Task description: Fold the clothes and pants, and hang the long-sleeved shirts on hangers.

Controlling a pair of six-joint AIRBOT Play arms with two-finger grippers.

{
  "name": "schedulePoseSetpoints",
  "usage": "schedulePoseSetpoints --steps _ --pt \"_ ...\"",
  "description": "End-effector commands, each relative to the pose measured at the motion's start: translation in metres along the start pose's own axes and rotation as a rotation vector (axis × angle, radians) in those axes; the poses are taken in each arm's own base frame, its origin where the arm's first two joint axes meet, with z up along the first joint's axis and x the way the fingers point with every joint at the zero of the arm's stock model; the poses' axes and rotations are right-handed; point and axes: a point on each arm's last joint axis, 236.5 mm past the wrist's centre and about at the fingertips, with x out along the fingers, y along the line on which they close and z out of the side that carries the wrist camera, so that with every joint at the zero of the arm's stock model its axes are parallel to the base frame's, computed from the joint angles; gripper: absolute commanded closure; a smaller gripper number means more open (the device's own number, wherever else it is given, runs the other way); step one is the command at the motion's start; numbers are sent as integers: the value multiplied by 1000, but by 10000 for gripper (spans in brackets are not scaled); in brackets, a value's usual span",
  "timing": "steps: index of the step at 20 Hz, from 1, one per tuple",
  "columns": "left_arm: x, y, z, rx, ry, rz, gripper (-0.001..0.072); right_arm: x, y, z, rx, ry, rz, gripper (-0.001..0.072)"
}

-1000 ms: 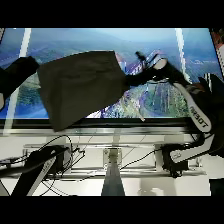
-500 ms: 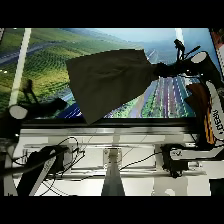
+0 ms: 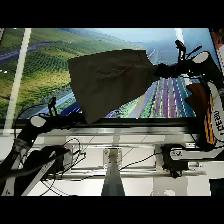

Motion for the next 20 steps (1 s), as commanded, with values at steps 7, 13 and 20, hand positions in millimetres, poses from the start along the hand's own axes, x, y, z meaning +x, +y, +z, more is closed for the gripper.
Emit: schedulePoseSetpoints --steps 7,13,20 --pt "27 -27 -4 154 62 -100 702 -10 12 -9 -12 30 28 671" --pt "-50 -108 136 335 -293 -189 702 -78 59 7 -214 -134 38 670" --pt "-329 -263 225 709 -991 -272 702 -217 213 6 -334 -493 393 670"
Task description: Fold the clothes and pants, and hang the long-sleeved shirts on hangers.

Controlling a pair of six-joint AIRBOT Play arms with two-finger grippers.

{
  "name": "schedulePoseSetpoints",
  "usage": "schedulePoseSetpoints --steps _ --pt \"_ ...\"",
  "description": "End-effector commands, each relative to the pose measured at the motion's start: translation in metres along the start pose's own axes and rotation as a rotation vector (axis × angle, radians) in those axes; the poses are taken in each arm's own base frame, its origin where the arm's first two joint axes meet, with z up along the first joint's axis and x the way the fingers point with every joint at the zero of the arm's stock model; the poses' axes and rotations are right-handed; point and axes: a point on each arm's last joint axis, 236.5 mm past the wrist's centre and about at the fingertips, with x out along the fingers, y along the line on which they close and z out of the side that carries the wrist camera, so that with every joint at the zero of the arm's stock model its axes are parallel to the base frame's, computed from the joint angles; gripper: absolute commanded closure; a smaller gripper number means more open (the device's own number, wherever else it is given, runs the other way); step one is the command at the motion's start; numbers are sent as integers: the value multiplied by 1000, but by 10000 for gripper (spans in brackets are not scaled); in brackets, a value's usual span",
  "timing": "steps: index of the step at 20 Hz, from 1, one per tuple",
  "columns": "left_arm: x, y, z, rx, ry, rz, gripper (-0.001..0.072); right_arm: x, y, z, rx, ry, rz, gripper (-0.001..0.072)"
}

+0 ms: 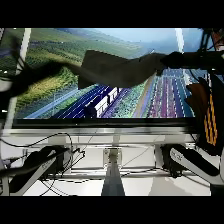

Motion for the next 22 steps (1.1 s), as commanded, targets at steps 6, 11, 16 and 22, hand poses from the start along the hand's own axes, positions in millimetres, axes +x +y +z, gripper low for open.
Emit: schedulePoseSetpoints --steps 6,11,16,22 --pt "-226 -144 193 600 -762 181 703 -148 203 49 -233 -383 353 670" --pt "-293 -182 183 775 -898 303 703 -209 287 11 -296 -419 580 671" --pt "-252 -148 180 697 -760 291 706 -216 284 16 -299 -487 516 671" --pt "-46 0 113 413 -148 191 706 -91 129 51 73 -440 258 671"
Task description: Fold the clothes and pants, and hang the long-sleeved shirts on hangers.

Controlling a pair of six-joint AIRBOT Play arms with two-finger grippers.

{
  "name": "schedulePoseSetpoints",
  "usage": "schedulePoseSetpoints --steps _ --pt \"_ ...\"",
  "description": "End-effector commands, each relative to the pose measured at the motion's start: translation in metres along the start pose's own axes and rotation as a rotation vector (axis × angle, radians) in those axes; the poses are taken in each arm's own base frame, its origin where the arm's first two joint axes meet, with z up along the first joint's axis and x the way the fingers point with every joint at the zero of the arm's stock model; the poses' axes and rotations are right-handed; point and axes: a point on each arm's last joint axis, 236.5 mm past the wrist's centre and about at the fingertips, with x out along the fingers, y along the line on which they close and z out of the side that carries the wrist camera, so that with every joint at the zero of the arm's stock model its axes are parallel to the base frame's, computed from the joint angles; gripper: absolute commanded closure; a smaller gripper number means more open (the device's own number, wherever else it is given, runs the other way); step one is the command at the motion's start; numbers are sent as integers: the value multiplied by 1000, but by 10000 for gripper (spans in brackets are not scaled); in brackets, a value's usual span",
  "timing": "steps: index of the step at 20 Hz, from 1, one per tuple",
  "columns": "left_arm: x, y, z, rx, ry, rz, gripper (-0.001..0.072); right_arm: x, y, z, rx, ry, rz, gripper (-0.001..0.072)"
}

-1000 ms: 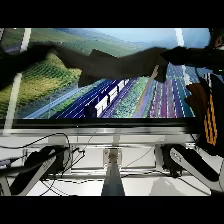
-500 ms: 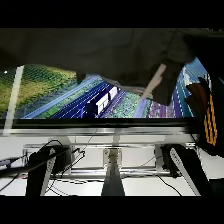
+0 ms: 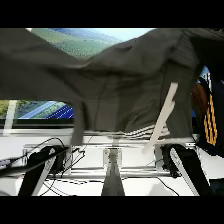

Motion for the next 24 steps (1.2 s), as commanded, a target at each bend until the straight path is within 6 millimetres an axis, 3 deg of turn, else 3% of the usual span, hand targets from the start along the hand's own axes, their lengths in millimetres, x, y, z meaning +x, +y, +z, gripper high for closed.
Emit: schedulePoseSetpoints --steps 1,3,5,7,9,12,15,17,19,22,24 --pt "92 -6 -130 -143 325 -131 706 40 -122 -37 191 7 -202 671" --pt "134 -21 -194 -191 433 -170 706 76 -188 -86 278 80 -306 671" --pt "160 -33 -235 -224 484 -173 706 101 -241 -120 327 124 -397 671" --pt "168 -35 -250 -245 504 -167 707 109 -285 -144 376 135 -479 671" --pt "160 -34 -245 -236 517 -178 706 105 -313 -159 410 154 -527 671" --pt "124 -56 -233 -232 594 -281 706 85 -339 -157 377 160 -595 672" --pt "68 -94 -240 -300 799 -384 707 59 -356 -154 308 233 -644 672" --pt "22 -110 -264 -299 1018 -421 706 37 -362 -157 271 325 -662 672" --pt "-5 -119 -294 -290 1168 -422 706 7 -373 -161 243 420 -716 672" --pt "-2 -148 -341 -372 1172 -423 706 -46 -381 -199 299 632 -805 671" --pt "-3 -167 -379 -423 1182 -409 705 -77 -370 -232 353 823 -806 671"
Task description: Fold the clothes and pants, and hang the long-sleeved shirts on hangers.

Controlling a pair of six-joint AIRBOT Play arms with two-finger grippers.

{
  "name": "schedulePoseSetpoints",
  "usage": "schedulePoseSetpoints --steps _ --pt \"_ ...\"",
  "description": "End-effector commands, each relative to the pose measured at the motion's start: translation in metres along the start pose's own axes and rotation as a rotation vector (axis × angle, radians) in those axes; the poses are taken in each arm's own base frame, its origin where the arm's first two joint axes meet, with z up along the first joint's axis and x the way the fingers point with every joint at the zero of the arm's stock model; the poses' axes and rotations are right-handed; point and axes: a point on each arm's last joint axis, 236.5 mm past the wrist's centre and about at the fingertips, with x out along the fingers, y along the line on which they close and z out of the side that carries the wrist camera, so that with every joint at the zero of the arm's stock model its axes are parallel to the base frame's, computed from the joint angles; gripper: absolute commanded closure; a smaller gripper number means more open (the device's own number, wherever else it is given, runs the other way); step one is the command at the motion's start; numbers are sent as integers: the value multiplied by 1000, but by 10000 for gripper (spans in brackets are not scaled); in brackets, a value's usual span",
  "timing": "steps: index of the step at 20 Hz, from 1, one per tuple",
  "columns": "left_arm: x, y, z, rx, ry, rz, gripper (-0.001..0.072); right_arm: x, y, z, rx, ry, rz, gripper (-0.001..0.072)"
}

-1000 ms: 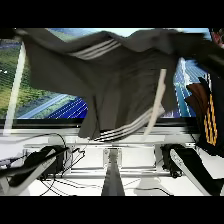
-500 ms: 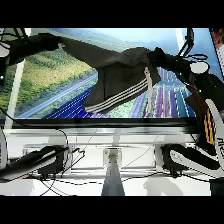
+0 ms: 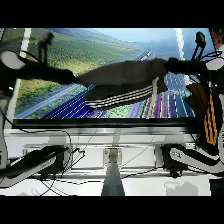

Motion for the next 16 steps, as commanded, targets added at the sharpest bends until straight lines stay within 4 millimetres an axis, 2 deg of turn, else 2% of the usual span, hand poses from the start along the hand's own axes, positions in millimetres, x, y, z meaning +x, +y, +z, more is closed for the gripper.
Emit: schedulePoseSetpoints --steps 1,3,4,5,6,7,8,12,16 --pt "58 3 -36 -83 43 -10 704 -17 -42 -82 -28 367 -109 671" --pt "86 4 -52 -89 93 -7 704 -25 -52 -116 -30 532 -128 671" --pt "98 3 -56 -86 113 -5 703 -25 -59 -120 -35 556 -148 654" --pt "108 4 -58 -87 119 -1 671 -23 -64 -119 -41 553 -163 515" --pt "116 5 -58 -86 121 6 456 -20 -69 -114 -50 528 -181 245" --pt "120 8 -58 -90 120 10 156 -16 -72 -105 -59 490 -197 117" --pt "121 9 -57 -91 116 13 4 -12 -76 -96 -65 448 -211 116" --pt "120 10 -56 -93 113 15 12 -2 -95 -58 29 268 -304 120" --pt "120 10 -56 -93 113 15 12 9 -102 -64 117 416 -251 122"
